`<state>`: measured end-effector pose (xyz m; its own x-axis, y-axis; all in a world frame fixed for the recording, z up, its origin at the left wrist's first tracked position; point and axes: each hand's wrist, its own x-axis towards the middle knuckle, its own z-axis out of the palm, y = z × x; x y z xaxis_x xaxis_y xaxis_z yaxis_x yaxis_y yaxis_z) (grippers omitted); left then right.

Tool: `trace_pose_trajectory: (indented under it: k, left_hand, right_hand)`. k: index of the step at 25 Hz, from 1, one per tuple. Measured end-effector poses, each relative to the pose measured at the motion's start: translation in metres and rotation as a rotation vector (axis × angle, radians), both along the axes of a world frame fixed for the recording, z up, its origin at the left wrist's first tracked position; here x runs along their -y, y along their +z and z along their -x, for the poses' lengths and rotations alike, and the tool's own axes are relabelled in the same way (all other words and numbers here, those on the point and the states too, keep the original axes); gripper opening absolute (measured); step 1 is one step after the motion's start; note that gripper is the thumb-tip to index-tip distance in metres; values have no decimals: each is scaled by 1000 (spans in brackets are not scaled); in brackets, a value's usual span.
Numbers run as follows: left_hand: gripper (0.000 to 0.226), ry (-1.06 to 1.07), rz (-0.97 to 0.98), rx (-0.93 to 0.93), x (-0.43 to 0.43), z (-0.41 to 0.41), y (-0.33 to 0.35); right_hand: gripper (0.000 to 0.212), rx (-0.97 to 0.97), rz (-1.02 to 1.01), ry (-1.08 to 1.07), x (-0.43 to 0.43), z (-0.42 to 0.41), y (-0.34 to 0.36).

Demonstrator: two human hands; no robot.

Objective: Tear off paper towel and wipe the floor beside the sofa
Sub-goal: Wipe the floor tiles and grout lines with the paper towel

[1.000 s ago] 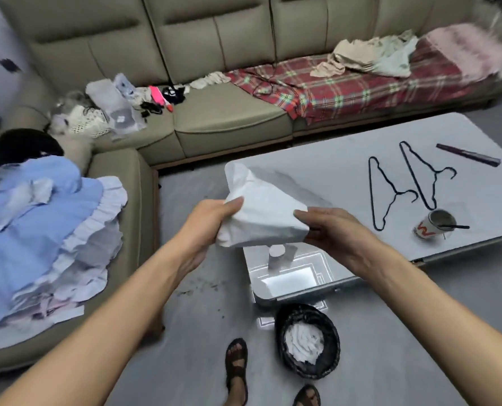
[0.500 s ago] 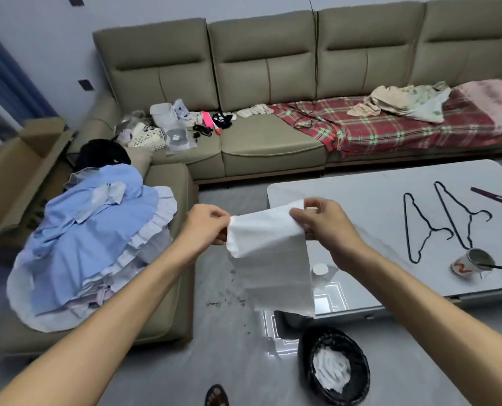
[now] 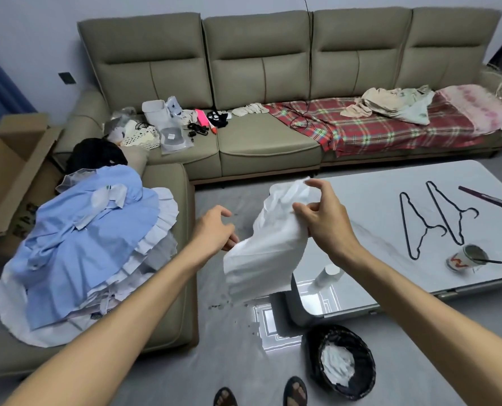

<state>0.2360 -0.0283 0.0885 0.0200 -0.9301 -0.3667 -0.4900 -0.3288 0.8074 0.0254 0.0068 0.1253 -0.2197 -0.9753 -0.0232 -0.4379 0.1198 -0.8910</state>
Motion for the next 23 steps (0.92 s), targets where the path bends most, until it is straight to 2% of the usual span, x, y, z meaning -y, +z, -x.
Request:
trace_pose_trajectory:
  k: [2,3,5,8,11,13,15,21,23]
  left_hand:
    - [29,16,-122,-174,6,-3,4]
    - [37,-11,-201,-233,9,-3,5]
    - [53,-71,-356,-277,11,-1,9]
    - [63,-122,-539,-320,16,7,10]
    - [58,-130,-632,-426,22,16,7]
    - [42,-138,-637,-517,23,25,6]
    - [36,-162,-602,-550,24,32,5]
    - [52,-216,-523,-293,25,39,5]
    - [49,-195,-507,-326,24,43,4]
  right_hand:
    - [44,54,-25,-29,6,4,-4]
    - [45,78,-41,-39,10,6,-6]
    - [43,145,-73,-39,18,12,-10]
    - [33,316,-119,7,29,26,-13]
    - [26,402,-171,22,37,42,-13]
    - [22,439,-189,19,40,53,-11]
    - [20,460,-209,21,42,63,-11]
    - [20,541,-261,-36,47,77,-7]
    - [20,564,-252,-47,48,78,-4]
